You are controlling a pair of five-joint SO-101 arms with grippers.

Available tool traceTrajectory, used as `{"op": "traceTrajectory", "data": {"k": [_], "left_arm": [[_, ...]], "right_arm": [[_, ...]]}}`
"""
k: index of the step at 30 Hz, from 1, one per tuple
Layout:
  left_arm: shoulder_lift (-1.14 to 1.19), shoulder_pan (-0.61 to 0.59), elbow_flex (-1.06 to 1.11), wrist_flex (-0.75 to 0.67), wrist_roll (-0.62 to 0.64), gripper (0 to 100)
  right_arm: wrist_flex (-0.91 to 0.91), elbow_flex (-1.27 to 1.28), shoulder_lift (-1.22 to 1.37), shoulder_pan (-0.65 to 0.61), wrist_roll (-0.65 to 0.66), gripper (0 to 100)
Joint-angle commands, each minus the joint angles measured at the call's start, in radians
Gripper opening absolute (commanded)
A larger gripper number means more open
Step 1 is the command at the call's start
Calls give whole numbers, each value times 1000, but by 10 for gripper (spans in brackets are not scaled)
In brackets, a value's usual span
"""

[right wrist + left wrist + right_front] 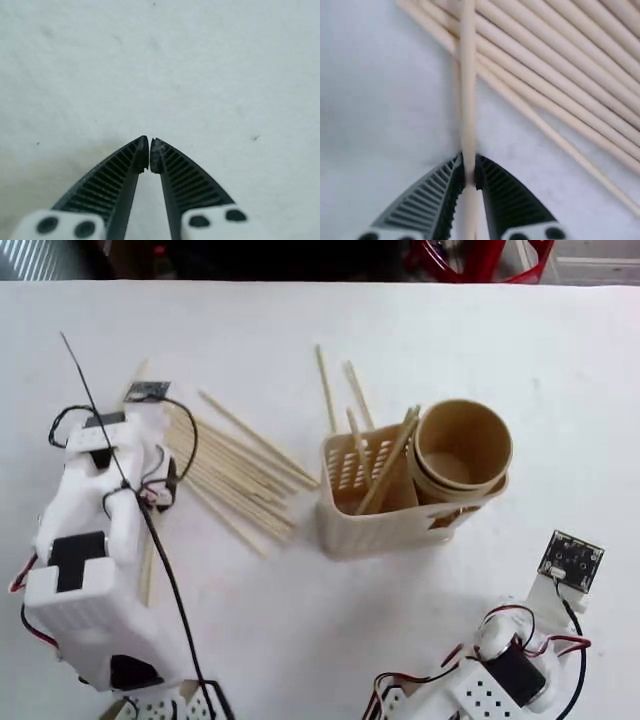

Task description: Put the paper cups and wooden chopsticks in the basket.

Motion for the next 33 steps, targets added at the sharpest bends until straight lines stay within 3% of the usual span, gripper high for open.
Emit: {"op": "traceTrajectory", "data": {"k": [1, 9, 18, 23, 26, 33], "left_arm": [[-7, -71, -172, -44, 11, 22], [-7, -114, -511, 141, 37, 22], [-7, -10, -962, 443, 97, 22], [-7, 128, -1341, 651, 109, 22], [-27, 216, -1513, 657, 109, 21], [-171, 481, -1579, 657, 115, 21]], "right_arm": [[-10, 9, -8, 8, -3, 19], [-10, 9, -8, 8, -3, 19], [-10, 9, -8, 8, -3, 19], [-10, 9, -8, 8, -3, 19], [-10, 9, -8, 8, -3, 19], [-10, 9, -8, 4, -3, 19]]}}
